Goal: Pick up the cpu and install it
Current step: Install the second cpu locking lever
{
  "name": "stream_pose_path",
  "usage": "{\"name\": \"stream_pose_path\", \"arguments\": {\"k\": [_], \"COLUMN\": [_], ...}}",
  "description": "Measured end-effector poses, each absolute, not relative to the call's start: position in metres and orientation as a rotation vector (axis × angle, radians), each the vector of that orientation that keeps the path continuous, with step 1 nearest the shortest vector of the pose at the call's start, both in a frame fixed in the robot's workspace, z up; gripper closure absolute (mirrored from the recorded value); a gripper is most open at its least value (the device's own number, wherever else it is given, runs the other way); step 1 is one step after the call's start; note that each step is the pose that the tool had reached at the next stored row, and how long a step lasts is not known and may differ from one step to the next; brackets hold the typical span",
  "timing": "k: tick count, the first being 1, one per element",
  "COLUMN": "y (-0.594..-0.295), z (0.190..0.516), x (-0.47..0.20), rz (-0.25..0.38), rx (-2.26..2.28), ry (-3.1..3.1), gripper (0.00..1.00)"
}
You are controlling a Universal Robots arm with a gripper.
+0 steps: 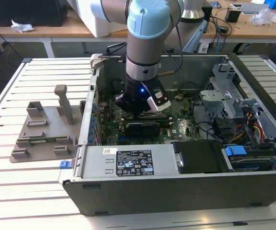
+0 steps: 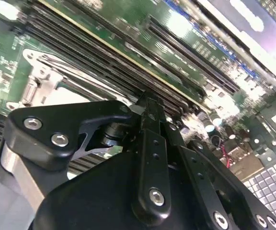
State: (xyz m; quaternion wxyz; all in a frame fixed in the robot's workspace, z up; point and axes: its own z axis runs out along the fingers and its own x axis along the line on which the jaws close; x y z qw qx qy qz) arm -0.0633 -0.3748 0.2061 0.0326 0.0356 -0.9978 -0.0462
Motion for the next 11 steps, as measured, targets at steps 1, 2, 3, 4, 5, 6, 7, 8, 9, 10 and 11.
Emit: {"name": "stream_pose_path", "arguments": {"k": [1,2,3,4,5,6,7,8,9,10,11], "y": [-0.374,-0.372,-0.370,-0.368,-0.367,-0.365,-0.364,-0.364,-0.361,-0.360,-0.360], "z": [0.206,0.205,0.205,0.205,0.204,0.202,0.201,0.201,0.199,0.199,0.200], "x": [-0.064,-0.065,-0.065,-0.065,-0.065,-0.065,-0.065,-0.065,-0.065,-0.065,-0.065], "rz": [-0.142,-0.142,-0.142,-0.141,-0.141,-0.142,-0.141,-0.141,-0.144,-0.144,-0.144], "rx": [0.110,0.113,0.116,0.119,0.120,0.123,0.124,0.126,0.129,0.130,0.130], "ry": [-3.071,-3.071,-3.071,-3.070,-3.070,-3.070,-3.070,-3.070,-3.070,-3.070,-3.070], "gripper": [0.89,0.89,0.89,0.89,0.89,0.89,0.89,0.89,0.89,0.89,0.89]}}
